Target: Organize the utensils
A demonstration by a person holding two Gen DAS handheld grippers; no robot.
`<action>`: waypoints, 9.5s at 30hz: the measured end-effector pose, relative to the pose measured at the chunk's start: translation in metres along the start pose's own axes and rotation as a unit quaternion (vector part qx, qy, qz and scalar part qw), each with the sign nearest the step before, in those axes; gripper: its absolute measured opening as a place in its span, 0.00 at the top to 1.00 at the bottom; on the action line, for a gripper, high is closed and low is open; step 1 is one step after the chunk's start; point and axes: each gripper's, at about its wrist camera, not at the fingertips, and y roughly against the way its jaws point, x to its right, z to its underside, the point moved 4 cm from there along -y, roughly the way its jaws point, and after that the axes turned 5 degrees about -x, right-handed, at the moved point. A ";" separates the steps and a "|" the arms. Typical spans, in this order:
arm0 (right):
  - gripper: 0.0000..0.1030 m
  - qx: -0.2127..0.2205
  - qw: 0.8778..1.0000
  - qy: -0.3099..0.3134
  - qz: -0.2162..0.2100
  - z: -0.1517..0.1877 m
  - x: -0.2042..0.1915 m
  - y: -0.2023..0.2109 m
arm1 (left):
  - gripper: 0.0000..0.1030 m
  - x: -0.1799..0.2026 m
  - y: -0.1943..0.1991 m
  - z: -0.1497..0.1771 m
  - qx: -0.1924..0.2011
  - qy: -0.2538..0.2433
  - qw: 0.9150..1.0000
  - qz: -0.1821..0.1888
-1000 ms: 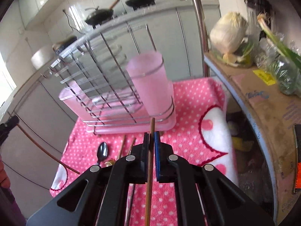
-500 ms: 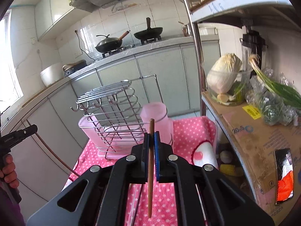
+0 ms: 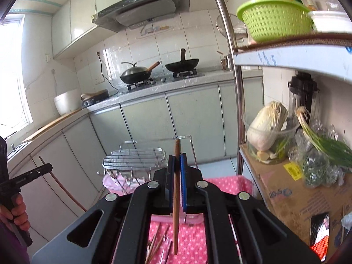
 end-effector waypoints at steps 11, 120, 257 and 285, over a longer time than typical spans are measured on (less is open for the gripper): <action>0.95 0.077 0.996 0.030 0.020 -0.082 -0.007 -0.001 | 0.96 0.016 0.006 -0.072 0.051 -0.018 0.999 -0.006; 0.84 -0.335 0.933 -0.112 -0.070 0.189 0.008 -0.119 | 0.61 -0.003 -0.112 0.111 -0.195 0.054 0.979 0.014; 0.96 -0.196 0.978 -0.073 -0.010 0.164 0.009 -0.086 | 0.89 -0.006 -0.081 0.093 -0.105 0.068 0.990 0.071; 0.96 -0.007 1.000 -0.022 -0.013 0.036 0.002 -0.010 | 0.89 0.013 -0.024 0.000 0.056 0.046 0.995 0.065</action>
